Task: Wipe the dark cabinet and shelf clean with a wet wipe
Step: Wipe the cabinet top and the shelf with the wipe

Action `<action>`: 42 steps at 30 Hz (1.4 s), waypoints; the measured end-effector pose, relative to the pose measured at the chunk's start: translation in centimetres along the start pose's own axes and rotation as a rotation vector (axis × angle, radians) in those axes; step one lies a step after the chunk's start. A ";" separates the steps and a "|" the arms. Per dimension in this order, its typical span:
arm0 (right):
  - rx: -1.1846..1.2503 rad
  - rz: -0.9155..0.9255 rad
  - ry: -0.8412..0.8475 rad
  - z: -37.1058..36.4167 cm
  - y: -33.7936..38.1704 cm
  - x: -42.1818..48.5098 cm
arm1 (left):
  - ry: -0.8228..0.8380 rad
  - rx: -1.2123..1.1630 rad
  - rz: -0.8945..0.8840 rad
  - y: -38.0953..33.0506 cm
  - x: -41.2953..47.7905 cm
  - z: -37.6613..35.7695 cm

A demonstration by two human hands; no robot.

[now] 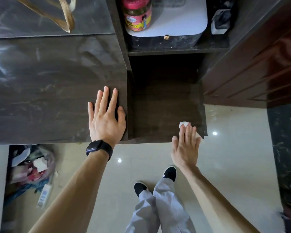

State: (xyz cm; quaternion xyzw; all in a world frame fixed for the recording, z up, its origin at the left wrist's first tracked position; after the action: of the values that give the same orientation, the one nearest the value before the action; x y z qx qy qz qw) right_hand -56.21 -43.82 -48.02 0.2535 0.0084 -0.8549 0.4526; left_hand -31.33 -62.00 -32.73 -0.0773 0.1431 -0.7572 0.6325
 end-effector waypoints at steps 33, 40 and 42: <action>-0.163 0.215 0.027 2.2 -2.4 1.7 | -0.034 0.048 -0.093 -2.4 -0.8 0.3; -0.223 0.352 0.048 4.0 -2.4 5.2 | 0.232 -0.035 -0.323 -14.7 -4.6 -9.6; -0.280 0.422 0.038 4.9 -0.7 8.0 | 0.379 -0.005 -0.101 -13.4 -4.8 -14.1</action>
State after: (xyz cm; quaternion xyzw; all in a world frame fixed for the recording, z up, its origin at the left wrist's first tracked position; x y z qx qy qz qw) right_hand -62.58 -50.74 -47.40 0.2004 0.0822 -0.7271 0.6515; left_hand -47.16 -53.49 -41.61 0.0581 0.2573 -0.7887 0.5552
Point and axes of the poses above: each hand's wrist, its own x-axis towards the middle knuckle, its own z-axis out of the back of the hand, y = z × x, the point moved 10 cm from there along x, towards the middle knuckle, and after that the axes turned 5 degrees about y, right-handed, at the moved point
